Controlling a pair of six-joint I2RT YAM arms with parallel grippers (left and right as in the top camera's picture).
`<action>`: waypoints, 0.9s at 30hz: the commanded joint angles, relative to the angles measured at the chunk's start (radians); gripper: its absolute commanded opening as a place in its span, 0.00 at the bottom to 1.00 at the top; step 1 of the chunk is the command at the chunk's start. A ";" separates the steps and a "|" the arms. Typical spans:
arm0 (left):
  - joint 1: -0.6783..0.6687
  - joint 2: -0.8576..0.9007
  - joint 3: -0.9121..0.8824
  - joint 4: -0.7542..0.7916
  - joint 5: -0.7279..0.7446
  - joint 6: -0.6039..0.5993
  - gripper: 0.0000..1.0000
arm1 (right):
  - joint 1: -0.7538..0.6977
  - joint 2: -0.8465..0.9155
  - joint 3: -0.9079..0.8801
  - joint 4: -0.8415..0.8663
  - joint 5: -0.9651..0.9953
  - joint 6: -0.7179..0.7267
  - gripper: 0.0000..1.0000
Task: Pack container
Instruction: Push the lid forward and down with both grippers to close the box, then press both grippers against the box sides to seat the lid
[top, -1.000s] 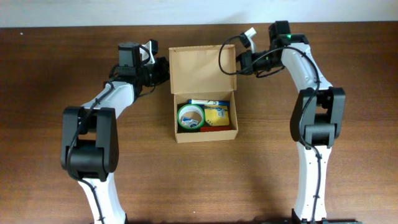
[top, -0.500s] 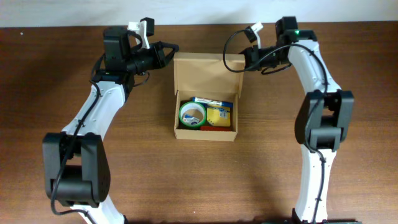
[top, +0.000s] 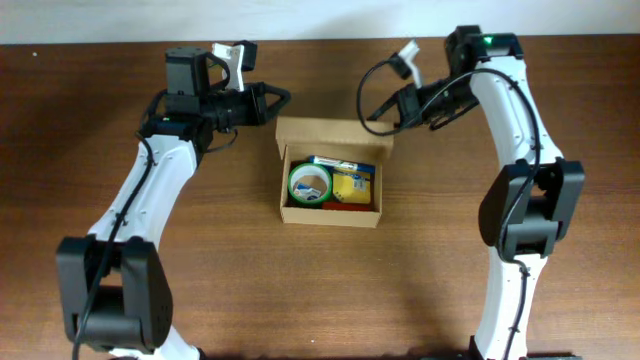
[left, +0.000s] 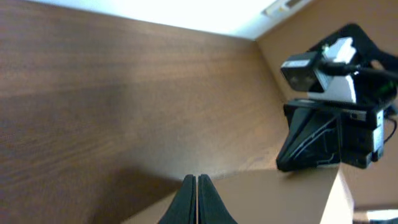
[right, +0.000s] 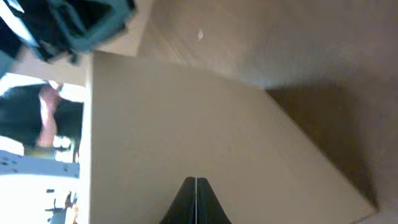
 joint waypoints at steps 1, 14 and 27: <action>-0.003 -0.053 0.010 -0.061 0.017 0.101 0.02 | 0.038 -0.032 -0.005 -0.063 0.121 -0.094 0.04; -0.098 -0.142 0.010 -0.388 -0.218 0.248 0.02 | 0.061 -0.064 -0.005 -0.174 0.309 -0.042 0.04; -0.109 -0.314 0.010 -0.631 -0.313 0.415 0.02 | 0.063 -0.435 -0.005 -0.171 0.483 0.009 0.04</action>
